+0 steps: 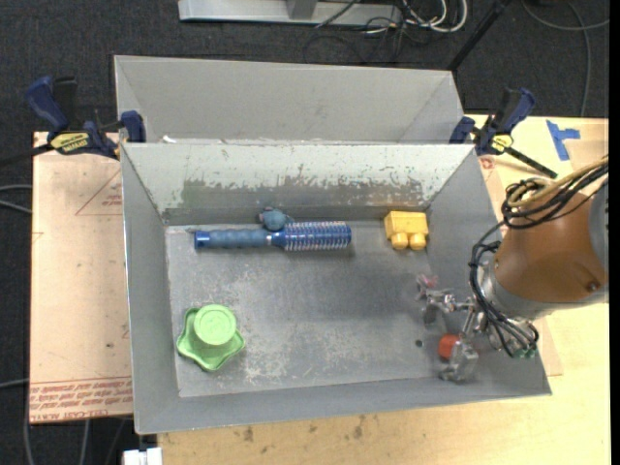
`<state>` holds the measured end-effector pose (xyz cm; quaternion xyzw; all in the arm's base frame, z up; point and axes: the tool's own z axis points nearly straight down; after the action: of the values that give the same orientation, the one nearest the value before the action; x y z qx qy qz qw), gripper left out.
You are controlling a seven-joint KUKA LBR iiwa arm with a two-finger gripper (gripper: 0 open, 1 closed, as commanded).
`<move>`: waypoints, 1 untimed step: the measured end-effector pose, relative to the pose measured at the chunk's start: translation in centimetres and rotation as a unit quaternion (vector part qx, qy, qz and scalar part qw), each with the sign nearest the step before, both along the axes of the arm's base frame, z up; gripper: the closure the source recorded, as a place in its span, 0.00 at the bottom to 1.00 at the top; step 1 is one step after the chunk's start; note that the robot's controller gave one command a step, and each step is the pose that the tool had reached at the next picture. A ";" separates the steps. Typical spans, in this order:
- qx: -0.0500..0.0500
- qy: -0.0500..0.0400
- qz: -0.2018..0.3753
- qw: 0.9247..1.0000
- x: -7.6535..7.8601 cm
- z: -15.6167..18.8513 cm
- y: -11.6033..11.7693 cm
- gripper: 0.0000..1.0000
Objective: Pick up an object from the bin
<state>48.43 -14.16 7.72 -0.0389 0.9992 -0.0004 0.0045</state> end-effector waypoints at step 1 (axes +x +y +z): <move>0.000 -0.001 0.002 1.000 0.4 -0.6 -1.1 0.00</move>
Offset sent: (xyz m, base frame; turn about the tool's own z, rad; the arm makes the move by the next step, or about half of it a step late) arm 0.0005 -0.0118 -0.0072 -0.0064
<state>48.82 -15.27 7.13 -0.0406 0.9992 -0.0003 0.0055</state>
